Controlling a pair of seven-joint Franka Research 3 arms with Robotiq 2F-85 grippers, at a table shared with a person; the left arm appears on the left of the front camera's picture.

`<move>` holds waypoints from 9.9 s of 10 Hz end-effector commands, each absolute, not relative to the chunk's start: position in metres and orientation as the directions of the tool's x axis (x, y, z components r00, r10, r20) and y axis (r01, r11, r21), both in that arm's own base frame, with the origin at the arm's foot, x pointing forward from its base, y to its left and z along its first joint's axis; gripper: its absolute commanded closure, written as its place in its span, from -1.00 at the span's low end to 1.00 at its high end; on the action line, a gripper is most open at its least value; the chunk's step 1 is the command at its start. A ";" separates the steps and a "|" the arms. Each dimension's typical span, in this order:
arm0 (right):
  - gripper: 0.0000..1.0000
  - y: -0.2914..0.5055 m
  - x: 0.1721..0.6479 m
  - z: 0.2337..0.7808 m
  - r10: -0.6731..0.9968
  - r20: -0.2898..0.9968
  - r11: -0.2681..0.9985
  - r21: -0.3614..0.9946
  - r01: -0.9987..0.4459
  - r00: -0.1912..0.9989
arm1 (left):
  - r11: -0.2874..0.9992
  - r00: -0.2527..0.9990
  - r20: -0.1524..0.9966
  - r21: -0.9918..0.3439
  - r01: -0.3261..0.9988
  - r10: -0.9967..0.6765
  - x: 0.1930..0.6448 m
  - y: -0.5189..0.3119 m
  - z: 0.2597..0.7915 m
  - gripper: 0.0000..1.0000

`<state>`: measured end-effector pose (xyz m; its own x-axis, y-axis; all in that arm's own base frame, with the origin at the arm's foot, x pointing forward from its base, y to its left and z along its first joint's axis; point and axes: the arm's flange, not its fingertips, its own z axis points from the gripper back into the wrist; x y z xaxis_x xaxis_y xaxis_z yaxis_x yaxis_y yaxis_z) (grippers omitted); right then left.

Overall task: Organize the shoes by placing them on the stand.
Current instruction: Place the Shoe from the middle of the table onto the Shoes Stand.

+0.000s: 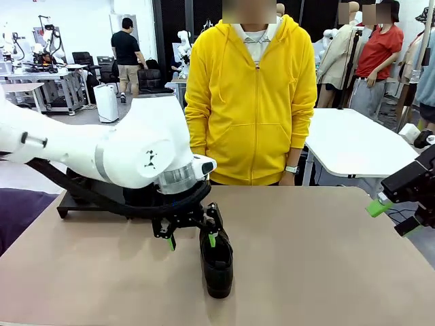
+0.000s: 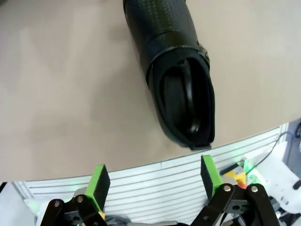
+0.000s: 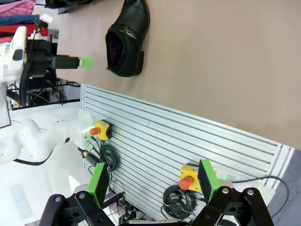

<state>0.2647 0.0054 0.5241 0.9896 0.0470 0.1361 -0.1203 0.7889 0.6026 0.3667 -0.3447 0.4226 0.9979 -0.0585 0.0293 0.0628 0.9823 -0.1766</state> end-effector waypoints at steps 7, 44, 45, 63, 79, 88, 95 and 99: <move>-1.00 0.005 0.265 0.527 0.052 0.144 0.772 0.622 -0.131 0.988 | 0.989 0.991 0.107 -0.134 -0.064 0.079 0.407 -0.370 0.337 -1.00; -1.00 0.005 0.265 0.527 0.052 0.144 0.772 0.622 -0.131 0.988 | 0.944 0.881 0.435 -0.327 -0.040 0.188 0.522 -0.038 0.571 1.00; -1.00 0.005 0.265 0.527 0.052 0.144 0.772 0.622 -0.131 0.988 | 0.940 0.851 0.463 -0.330 -0.092 0.246 0.547 -0.027 0.571 1.00; -1.00 0.005 0.265 0.527 0.052 0.144 0.772 0.622 -0.131 0.988 | 0.975 0.918 0.356 -0.192 -0.111 0.174 0.621 0.002 0.465 1.00; -1.00 0.005 0.265 0.527 0.052 0.144 0.772 0.622 -0.131 0.988 | 0.767 0.899 0.135 -0.479 0.427 -0.416 0.424 -0.028 0.586 -1.00; -1.00 0.005 0.265 0.527 0.052 0.144 0.772 0.622 -0.131 0.988 | 0.587 0.842 0.087 -0.679 0.441 -0.532 0.311 0.012 0.540 -1.00; -1.00 0.005 0.265 0.527 0.052 0.144 0.772 0.622 -0.131 0.988 | 0.587 0.842 0.087 -0.679 0.441 -0.532 0.311 0.012 0.540 -1.00; -1.00 0.005 0.265 0.527 0.052 0.144 0.772 0.622 -0.131 0.988 | 0.587 0.842 0.087 -0.679 0.441 -0.532 0.311 0.012 0.540 -1.00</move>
<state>0.2643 0.0047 0.5239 0.9901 0.0460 0.1330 -0.1177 0.7890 0.6031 0.3112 0.0104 0.5378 0.8372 -0.5378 0.0993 0.4561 0.5865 -0.6693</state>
